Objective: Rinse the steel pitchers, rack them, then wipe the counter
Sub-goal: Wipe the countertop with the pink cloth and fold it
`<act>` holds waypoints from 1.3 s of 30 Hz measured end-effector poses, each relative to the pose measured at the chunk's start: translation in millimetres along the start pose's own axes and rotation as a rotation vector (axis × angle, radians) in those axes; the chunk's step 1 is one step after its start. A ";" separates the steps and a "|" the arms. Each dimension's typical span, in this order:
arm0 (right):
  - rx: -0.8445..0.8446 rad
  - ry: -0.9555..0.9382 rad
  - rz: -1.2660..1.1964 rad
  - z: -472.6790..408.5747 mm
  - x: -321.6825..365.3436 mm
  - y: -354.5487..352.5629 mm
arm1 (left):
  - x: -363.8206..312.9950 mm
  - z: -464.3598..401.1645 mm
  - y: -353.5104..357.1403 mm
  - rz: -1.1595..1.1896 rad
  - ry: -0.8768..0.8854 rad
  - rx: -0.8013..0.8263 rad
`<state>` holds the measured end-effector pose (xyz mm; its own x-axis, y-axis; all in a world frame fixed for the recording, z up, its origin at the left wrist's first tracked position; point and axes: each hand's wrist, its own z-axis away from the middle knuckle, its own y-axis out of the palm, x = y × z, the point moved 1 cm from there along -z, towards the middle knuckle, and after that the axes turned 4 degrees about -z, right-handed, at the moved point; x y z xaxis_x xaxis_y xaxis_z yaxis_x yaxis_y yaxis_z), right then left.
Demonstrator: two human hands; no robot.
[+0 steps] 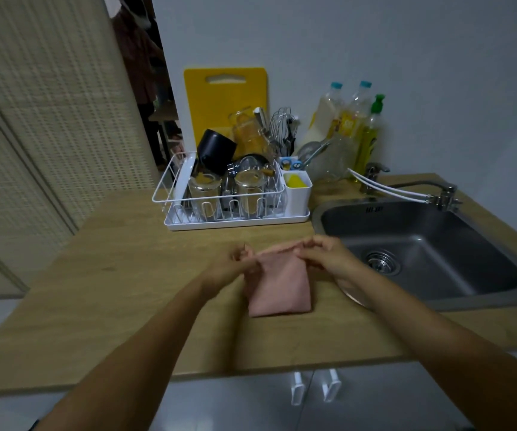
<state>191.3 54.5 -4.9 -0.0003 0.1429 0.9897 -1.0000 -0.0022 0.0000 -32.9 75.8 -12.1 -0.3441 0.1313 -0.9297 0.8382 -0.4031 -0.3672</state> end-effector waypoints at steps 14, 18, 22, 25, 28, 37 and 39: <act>0.027 -0.262 0.151 33.9 68.0 -4.4 | -86.0 18.7 -37.0 -0.028 0.188 -0.129; 0.094 -0.027 0.154 66.8 -24.1 -4.8 | -13.4 45.5 -3.6 -0.070 0.002 0.104; 0.021 0.018 0.235 47.4 -51.8 -5.0 | 11.9 34.5 11.5 -0.088 -0.085 0.066; -0.087 -0.002 0.292 6.1 -48.3 -1.7 | 17.9 -1.0 8.3 -0.127 -0.093 -0.095; -0.222 -0.026 0.377 -29.8 -44.9 3.5 | 27.3 -36.1 10.8 -0.211 -0.106 -0.153; -0.253 0.152 0.596 -61.1 -64.0 5.9 | 59.7 -83.5 8.5 -0.511 -0.232 -0.018; -0.234 0.225 0.632 -64.4 -57.7 6.8 | 54.6 -90.5 5.3 -0.534 -0.254 0.064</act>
<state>184.4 110.0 -71.2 -0.5559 0.3857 0.7363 -0.7824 0.0563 -0.6202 -8.9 162.8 -67.4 -0.8085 0.1134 -0.5775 0.4965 -0.3955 -0.7727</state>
